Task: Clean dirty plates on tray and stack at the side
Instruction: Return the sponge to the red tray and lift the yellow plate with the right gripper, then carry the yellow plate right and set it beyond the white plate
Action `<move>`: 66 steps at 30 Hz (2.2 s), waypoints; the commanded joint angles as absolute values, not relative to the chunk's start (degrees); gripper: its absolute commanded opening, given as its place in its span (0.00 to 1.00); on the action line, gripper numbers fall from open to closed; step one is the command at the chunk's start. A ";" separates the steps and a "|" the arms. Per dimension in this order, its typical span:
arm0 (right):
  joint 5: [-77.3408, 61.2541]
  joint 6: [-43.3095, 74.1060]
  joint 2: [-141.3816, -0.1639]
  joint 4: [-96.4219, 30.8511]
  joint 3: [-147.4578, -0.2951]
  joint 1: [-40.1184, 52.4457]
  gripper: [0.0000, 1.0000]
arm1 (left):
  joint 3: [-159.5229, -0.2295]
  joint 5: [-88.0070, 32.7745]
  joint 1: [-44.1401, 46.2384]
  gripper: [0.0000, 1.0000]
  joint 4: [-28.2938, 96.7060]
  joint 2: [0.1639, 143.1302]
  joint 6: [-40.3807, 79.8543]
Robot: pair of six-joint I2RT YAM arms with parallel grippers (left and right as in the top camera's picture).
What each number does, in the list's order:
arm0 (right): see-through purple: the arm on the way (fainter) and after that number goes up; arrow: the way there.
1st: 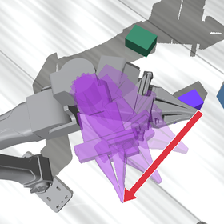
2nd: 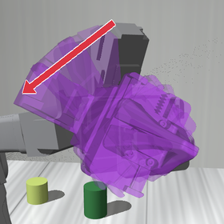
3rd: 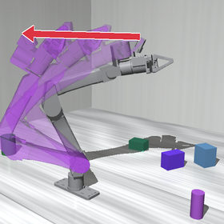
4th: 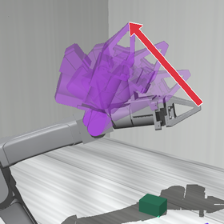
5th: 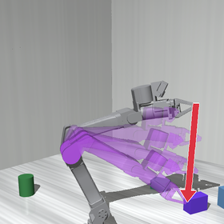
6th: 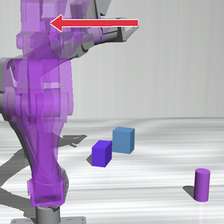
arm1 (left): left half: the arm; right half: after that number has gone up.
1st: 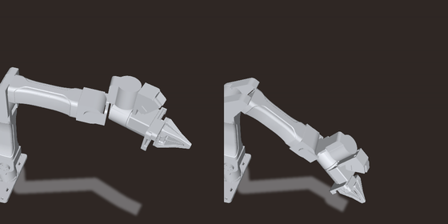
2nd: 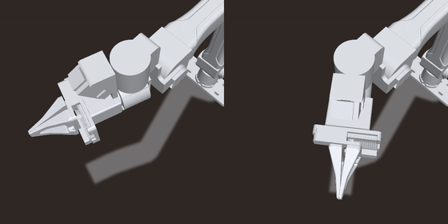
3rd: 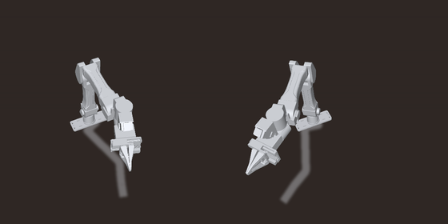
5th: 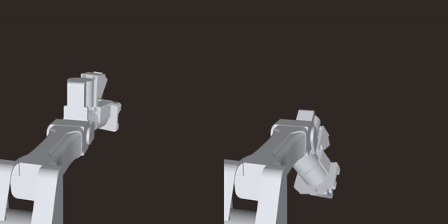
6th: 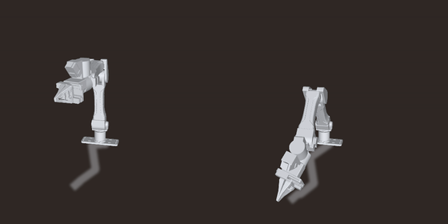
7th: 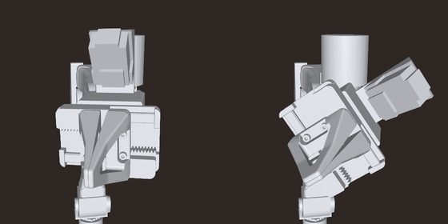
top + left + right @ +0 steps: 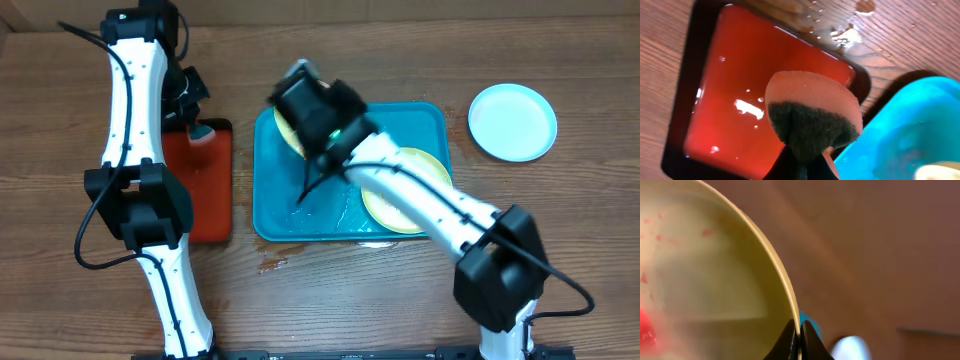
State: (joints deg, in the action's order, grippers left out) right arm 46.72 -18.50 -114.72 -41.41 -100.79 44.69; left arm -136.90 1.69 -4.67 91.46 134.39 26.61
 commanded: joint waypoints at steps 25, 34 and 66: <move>62.87 -19.40 -112.29 -41.93 -101.34 47.35 0.04 | -137.73 3.55 -5.34 0.04 92.99 134.61 25.69; 38.96 1.74 -103.70 -42.52 -101.34 23.03 0.13 | -137.73 3.53 -5.17 0.04 93.47 134.61 25.63; -15.07 15.07 -119.70 -31.57 -98.59 -22.22 0.57 | -137.73 3.40 -1.83 0.04 92.31 134.61 25.26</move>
State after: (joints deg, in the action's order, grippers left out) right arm -17.67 11.22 -117.23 -32.12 -96.31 -22.48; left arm -136.90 3.03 -2.59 92.36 134.39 26.37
